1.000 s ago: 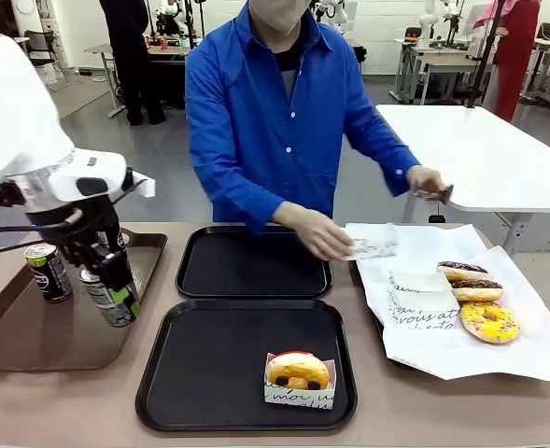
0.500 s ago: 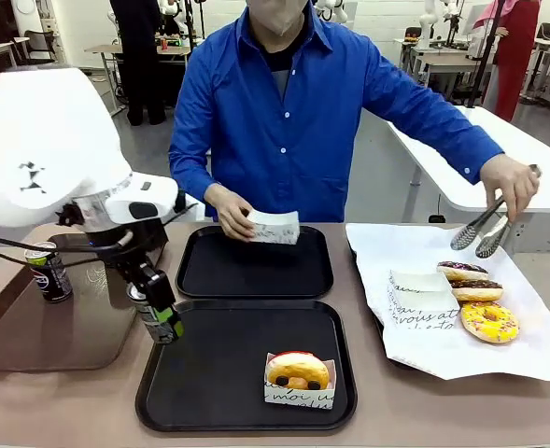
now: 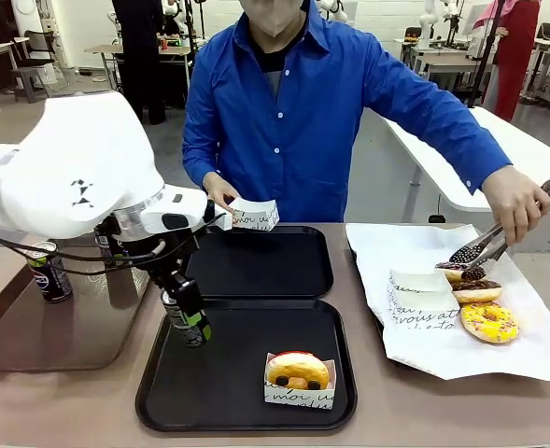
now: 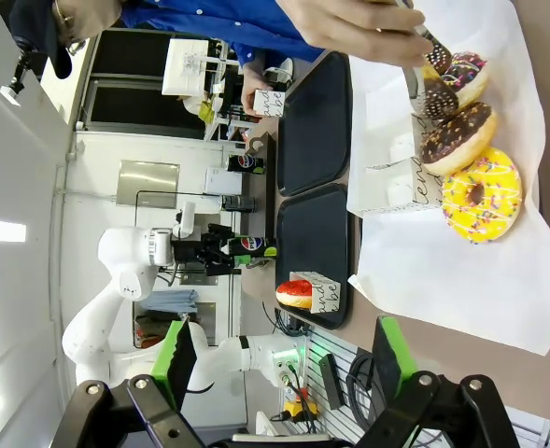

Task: Set up donuts and drinks on trays.
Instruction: Pick up one Pepsi coke and place it on the Flat Tray.

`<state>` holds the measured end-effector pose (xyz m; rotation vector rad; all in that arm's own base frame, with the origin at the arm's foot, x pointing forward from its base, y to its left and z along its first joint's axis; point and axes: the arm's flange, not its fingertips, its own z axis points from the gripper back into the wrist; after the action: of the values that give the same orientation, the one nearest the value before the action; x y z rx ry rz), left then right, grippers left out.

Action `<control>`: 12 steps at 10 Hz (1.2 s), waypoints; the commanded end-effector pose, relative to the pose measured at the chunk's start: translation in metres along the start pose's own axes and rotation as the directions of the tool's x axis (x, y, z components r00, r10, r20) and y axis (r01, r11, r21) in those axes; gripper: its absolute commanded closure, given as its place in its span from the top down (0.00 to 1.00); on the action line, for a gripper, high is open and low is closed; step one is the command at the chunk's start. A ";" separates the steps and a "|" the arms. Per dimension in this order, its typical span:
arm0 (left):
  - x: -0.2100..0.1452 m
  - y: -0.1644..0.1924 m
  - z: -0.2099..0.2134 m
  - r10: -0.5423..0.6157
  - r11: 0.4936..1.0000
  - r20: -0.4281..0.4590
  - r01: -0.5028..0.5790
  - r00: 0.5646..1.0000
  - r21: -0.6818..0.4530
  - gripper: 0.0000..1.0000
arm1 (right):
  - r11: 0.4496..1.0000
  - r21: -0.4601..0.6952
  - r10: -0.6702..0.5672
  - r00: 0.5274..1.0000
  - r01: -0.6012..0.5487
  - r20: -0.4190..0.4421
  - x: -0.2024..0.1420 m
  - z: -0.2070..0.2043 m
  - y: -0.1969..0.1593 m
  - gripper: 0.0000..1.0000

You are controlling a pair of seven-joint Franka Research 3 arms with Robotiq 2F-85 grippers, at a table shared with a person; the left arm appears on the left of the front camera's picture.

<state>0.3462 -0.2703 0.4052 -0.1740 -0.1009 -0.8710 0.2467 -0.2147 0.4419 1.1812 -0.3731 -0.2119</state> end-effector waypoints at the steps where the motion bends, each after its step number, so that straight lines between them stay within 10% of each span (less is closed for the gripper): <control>1: 0.025 0.000 -0.003 0.036 0.999 -0.057 -0.037 0.998 -0.010 0.59 | 0.999 0.029 0.018 1.000 -0.018 0.010 0.002 -0.001 0.000 1.00; 12: 0.045 -0.004 -0.006 0.040 0.999 -0.061 -0.041 0.997 -0.002 0.59 | 0.999 0.029 0.018 1.000 -0.018 0.010 0.002 -0.001 0.000 1.00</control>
<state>0.3673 -0.2982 0.4035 -0.1833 -0.0542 -0.8576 0.2466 -0.2148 0.4419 1.1813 -0.3731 -0.2121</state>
